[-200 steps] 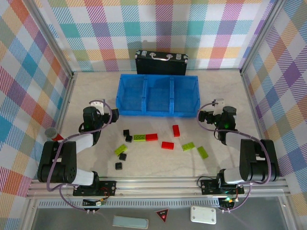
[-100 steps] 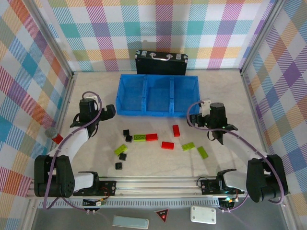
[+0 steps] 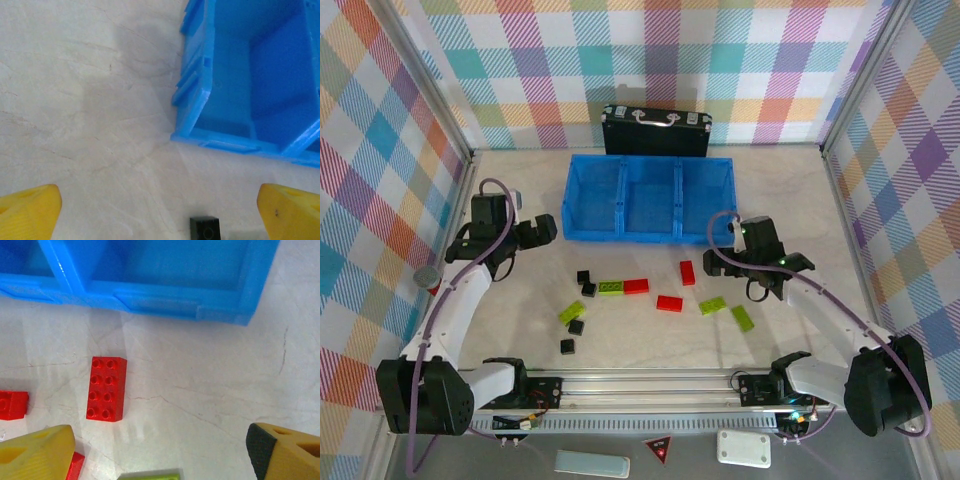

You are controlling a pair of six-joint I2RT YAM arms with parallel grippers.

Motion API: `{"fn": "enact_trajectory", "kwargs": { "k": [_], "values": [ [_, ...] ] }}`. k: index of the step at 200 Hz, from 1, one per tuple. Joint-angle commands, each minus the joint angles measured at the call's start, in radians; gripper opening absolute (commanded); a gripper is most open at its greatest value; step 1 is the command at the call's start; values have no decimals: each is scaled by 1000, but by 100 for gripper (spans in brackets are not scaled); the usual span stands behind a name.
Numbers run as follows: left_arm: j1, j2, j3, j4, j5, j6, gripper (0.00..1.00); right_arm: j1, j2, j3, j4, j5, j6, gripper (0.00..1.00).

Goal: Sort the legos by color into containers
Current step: Pick up the lego from the center of the table.

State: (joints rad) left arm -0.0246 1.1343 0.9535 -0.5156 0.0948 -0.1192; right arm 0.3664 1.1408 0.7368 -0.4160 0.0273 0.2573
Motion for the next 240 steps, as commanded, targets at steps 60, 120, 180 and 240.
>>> {"fn": "enact_trajectory", "kwargs": {
  "k": [60,120,180,240],
  "values": [
    [-6,-55,-17,-75,86,102,100,69,114,149,-238,5,147,75],
    [-6,-80,-5,-80,3,118,99,132,216,223,-267,6,160,70],
    [-6,-154,-22,-62,-32,119,99,205,384,339,-290,69,213,59],
    [-7,-202,-42,-43,-40,125,100,263,544,447,-325,128,230,56]
  ]
}}
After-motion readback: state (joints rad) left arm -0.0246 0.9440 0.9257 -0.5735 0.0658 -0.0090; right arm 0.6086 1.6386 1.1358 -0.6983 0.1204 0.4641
